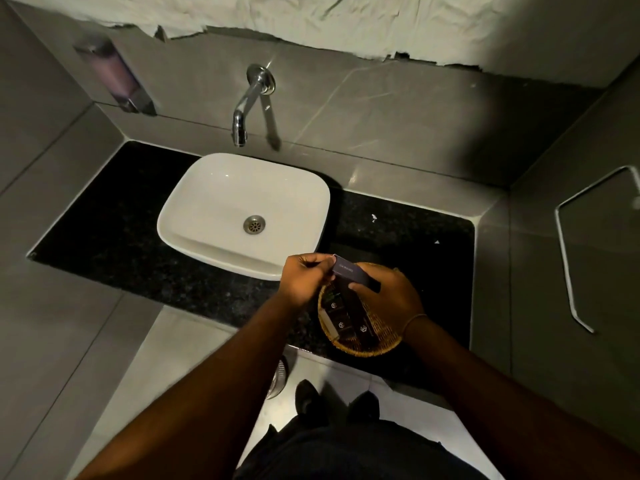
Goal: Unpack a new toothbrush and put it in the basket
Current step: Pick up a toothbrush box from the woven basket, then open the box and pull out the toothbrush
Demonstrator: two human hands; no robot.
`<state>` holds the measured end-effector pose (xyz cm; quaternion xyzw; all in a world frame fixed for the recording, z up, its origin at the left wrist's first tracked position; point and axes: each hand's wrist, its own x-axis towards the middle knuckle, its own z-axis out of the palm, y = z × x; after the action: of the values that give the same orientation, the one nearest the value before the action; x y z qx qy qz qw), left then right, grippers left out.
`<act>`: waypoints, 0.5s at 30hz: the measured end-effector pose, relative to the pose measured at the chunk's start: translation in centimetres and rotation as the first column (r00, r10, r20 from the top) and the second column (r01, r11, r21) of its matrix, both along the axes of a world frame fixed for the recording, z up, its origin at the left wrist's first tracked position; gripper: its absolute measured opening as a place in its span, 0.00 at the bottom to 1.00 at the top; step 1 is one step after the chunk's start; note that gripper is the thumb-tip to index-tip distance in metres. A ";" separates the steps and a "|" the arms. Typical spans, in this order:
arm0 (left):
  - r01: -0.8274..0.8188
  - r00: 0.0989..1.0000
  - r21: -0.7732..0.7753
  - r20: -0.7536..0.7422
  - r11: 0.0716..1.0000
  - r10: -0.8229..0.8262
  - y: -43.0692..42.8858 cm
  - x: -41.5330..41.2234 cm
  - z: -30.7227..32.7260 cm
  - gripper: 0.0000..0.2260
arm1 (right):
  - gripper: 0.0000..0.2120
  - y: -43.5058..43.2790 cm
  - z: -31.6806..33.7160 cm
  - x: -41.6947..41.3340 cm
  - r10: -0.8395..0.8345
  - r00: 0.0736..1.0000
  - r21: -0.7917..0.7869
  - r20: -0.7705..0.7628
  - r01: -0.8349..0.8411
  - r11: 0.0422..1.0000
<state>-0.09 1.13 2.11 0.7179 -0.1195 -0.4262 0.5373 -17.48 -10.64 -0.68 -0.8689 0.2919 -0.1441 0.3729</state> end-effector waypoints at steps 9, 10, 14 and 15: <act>-0.071 0.995 -0.020 -0.067 0.997 0.069 1.0 -0.8 0.3 0.09 | 0.18 0.2 0.1 -0.6 0.002 0.999 -0.054 -0.051 -0.005 0.999; -0.085 0.992 -0.031 -0.098 0.996 0.082 1.0 -0.7 0.4 0.08 | 0.18 0.2 0.1 -0.5 0.003 0.999 -0.042 -0.044 -0.004 0.999; -0.095 0.982 -0.104 -0.175 0.990 0.076 1.1 -0.4 1.4 0.13 | 0.18 -0.1 0.1 0.2 0.035 0.997 -0.040 -0.070 -0.038 0.999; -0.071 0.987 -0.112 -0.149 0.991 0.053 1.0 -0.4 1.6 0.13 | 0.18 -0.1 0.0 0.4 0.038 0.996 -0.045 -0.076 -0.042 0.998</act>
<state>-0.51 2.15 3.72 0.6554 -0.0823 -0.4529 0.5989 -17.10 -10.79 -0.66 -0.8878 0.2849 -0.1105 0.3443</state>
